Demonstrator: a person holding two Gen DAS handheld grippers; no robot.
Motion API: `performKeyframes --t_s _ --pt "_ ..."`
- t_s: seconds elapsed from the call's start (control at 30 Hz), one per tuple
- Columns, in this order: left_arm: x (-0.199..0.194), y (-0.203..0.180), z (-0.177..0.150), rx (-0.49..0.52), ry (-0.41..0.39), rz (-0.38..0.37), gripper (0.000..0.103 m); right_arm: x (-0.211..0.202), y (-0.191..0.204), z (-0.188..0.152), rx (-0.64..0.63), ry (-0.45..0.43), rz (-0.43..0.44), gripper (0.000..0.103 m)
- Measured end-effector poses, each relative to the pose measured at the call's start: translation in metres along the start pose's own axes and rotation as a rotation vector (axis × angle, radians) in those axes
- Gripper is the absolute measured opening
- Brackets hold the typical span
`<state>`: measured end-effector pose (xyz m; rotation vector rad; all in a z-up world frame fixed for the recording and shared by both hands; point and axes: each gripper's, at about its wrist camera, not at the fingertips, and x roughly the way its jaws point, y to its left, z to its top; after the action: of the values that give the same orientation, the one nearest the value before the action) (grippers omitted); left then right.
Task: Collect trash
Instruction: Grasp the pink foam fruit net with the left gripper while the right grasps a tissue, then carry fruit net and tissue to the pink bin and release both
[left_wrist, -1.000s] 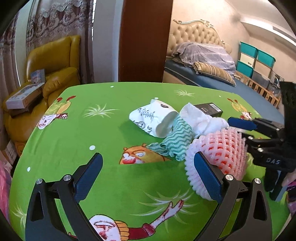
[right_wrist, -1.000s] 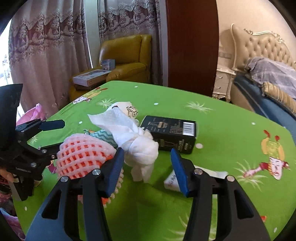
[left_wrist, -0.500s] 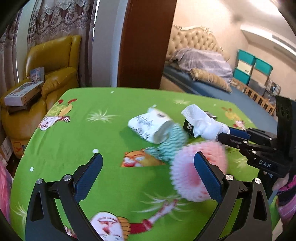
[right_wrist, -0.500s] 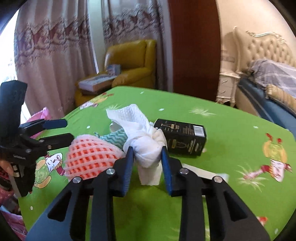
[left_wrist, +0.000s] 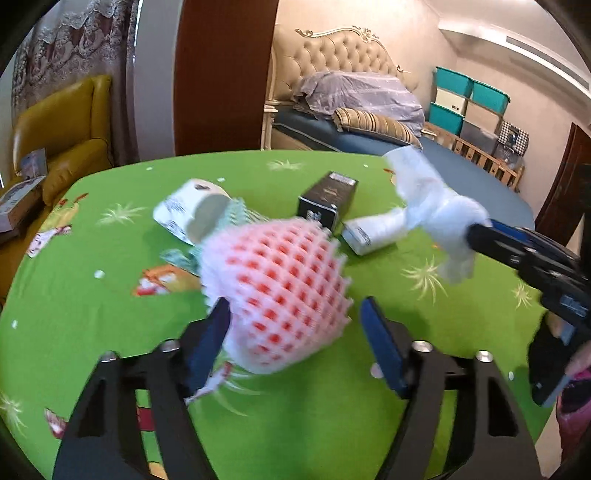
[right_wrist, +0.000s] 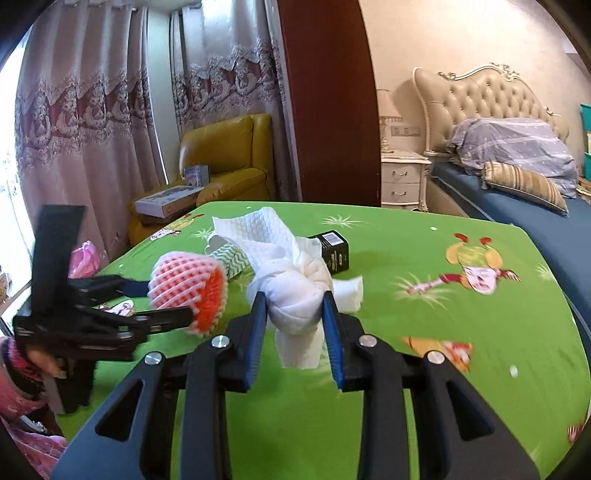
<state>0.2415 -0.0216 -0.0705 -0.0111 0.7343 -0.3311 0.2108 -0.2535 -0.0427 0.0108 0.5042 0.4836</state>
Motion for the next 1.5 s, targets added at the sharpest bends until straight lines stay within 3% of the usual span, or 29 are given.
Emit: performKeyframes --t_s 0.03,0.07,0.13,0.3,0.53,1.0,1.5 --pt "0.001 -0.004 -0.002 0.010 0.003 0.018 0.042 -0.007 0.000 -0.004 0.006 -0.007 -0.003 0.030" --pt "-0.001 -0.005 -0.003 0.012 -0.006 0.031 0.041 -0.016 0.000 -0.009 0.013 -0.014 -0.008 0.030" --pt "-0.011 -0.008 -0.005 0.014 -0.034 0.031 0.028 -0.030 0.002 -0.016 0.026 -0.022 -0.019 0.030" --pt "-0.050 -0.013 -0.018 0.024 -0.092 0.053 0.028 -0.058 0.018 -0.029 0.022 -0.032 -0.030 0.030" --pt "-0.086 -0.015 -0.047 0.022 -0.113 0.062 0.028 -0.082 0.055 -0.043 -0.022 -0.033 -0.017 0.030" --pt "-0.127 -0.016 -0.085 0.041 -0.180 0.122 0.028 -0.076 0.100 -0.041 -0.075 -0.007 -0.007 0.030" --pt "-0.153 -0.002 -0.097 -0.002 -0.229 0.175 0.028 -0.054 0.134 -0.042 -0.114 0.034 0.018 0.030"
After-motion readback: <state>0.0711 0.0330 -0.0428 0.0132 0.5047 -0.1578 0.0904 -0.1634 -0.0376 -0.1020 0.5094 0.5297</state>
